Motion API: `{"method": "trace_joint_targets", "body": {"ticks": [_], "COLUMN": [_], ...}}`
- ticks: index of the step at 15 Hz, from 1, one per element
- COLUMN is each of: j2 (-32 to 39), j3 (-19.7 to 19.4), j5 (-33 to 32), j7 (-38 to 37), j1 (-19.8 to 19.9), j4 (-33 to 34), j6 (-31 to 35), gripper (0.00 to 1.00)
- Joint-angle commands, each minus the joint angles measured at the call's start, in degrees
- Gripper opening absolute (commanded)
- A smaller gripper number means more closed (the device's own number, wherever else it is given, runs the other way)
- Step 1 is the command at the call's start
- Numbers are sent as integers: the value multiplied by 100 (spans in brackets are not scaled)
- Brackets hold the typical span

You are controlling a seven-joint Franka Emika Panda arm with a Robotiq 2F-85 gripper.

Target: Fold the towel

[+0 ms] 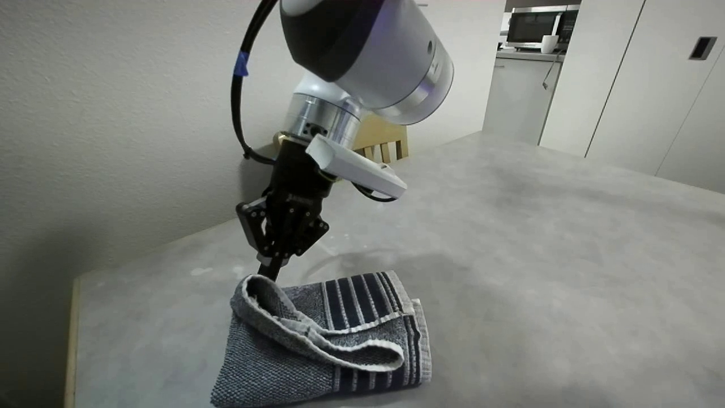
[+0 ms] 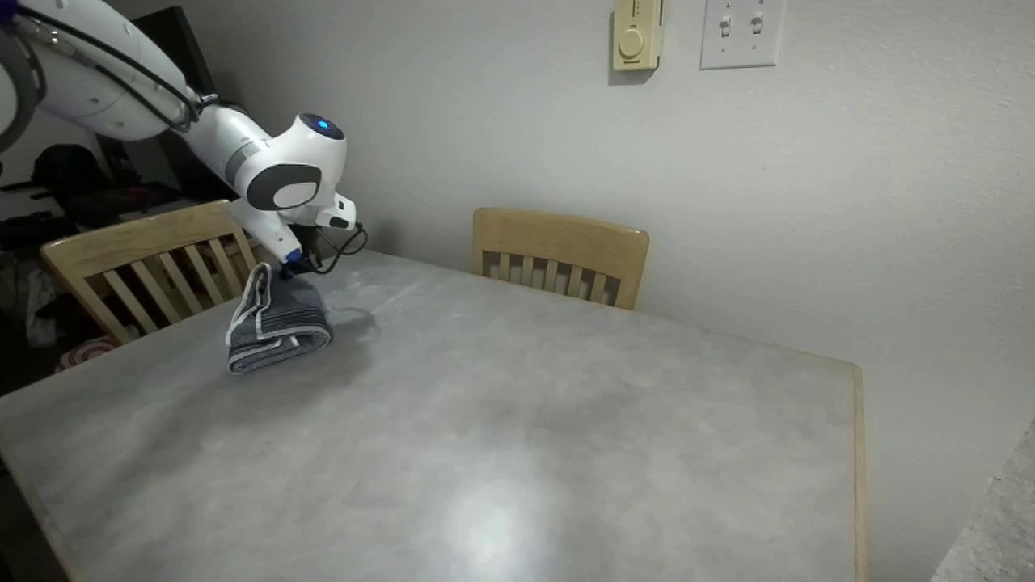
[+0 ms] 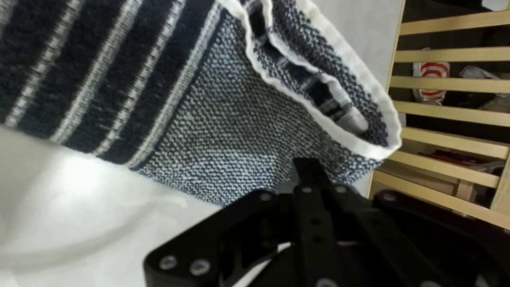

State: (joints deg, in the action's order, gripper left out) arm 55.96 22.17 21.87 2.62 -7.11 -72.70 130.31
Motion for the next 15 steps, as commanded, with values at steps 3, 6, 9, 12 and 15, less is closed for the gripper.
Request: {"method": "trace_joint_targets", "body": {"ticks": [3,6,9,12,15], "j2": [475,764,1062,1288,1464], "j3": [-81,-120,-130,-128,-135], "j5": [493,721,835,866,852], "j7": [-297,-411,-493,-568,-657], "j1": [132,201,173,110,36], "j4": [750,1036,1387,1713,2012], "j6": [-1355,-1839,-2214,-2480,-2712], "gripper": [0,0,0,0,0]}}
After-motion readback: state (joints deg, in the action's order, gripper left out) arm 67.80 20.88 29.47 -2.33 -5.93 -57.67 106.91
